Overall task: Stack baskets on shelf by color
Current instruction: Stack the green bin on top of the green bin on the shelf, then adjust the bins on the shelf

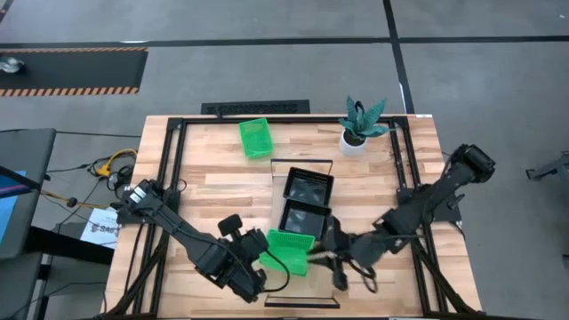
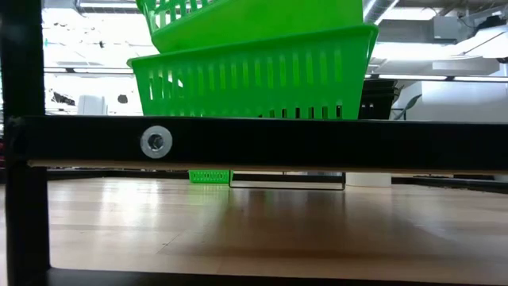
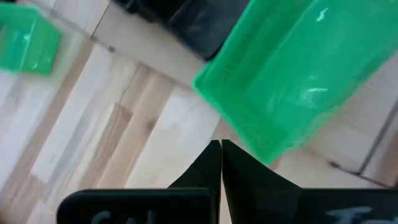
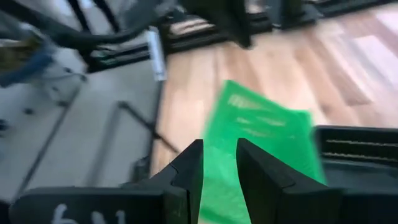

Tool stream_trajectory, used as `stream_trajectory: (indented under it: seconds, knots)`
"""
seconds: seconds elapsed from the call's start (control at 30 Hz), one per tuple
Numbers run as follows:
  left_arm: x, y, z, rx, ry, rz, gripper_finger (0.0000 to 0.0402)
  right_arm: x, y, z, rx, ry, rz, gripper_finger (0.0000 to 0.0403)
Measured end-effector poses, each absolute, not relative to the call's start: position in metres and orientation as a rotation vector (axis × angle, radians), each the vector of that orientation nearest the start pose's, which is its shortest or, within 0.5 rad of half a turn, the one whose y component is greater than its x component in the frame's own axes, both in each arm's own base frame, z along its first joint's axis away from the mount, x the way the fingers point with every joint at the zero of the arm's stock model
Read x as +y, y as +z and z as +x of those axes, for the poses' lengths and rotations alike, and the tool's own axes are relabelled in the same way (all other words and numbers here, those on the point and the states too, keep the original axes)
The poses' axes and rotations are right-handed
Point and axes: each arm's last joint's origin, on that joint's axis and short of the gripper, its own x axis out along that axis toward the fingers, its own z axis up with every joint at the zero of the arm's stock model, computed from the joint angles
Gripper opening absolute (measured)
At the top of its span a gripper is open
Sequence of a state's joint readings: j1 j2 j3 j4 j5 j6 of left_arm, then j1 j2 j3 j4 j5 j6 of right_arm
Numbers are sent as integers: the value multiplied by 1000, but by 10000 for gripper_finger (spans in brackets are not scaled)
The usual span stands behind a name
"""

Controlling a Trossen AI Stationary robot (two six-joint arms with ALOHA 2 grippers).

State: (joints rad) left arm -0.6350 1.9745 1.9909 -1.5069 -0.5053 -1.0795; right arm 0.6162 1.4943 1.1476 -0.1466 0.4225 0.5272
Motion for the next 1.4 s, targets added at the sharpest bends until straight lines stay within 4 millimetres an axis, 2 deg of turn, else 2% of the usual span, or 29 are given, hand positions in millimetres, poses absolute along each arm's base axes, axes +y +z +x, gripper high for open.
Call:
stream_trajectory:
  seconds: [0.13, 0.2, 0.3, 0.5, 0.6, 0.7, 0.87, 0.97, 1.07, 1.13, 1.2, 1.27, 1.4]
  knots:
    - [-216, 308, 302, 1109, 609, -163, 0, 177, 274, 296, 548, 66, 263, 118]
    - [-221, 304, 299, 1107, 616, -190, 0, 179, 262, 298, 619, 87, 263, 118]
    - [-227, 302, 295, 1103, 616, -222, 0, 186, 254, 298, 652, 97, 272, 118]
    - [-229, 303, 294, 1047, 654, -239, 0, 194, 258, 288, 636, 85, 247, 118]
    - [-226, 301, 295, 1015, 685, -199, 0, 188, 274, 278, 592, 29, 247, 118]
    - [-215, 287, 299, 1035, 749, -189, 0, 175, 295, 262, 563, -129, 264, 113]
    - [-197, 270, 305, 1070, 776, -253, 0, 132, 296, 241, 654, -461, 299, 95]
    - [-190, 287, 305, 995, 672, -337, 0, 103, 294, 233, 725, -638, 329, 84]
    - [-168, 303, 277, 988, 759, -270, 0, 93, 295, 231, 768, -650, 332, 78]
    - [-151, 297, 255, 997, 885, -285, 0, 92, 299, 229, 756, -628, 342, 76]
    - [-140, 286, 243, 947, 897, -394, 0, 94, 302, 227, 743, -607, 351, 75]
    - [-135, 270, 240, 889, 818, -530, 0, 97, 306, 224, 729, -590, 366, 75]
    - [-132, 234, 249, 850, 621, -756, 0, 99, 311, 217, 710, -571, 390, 75]
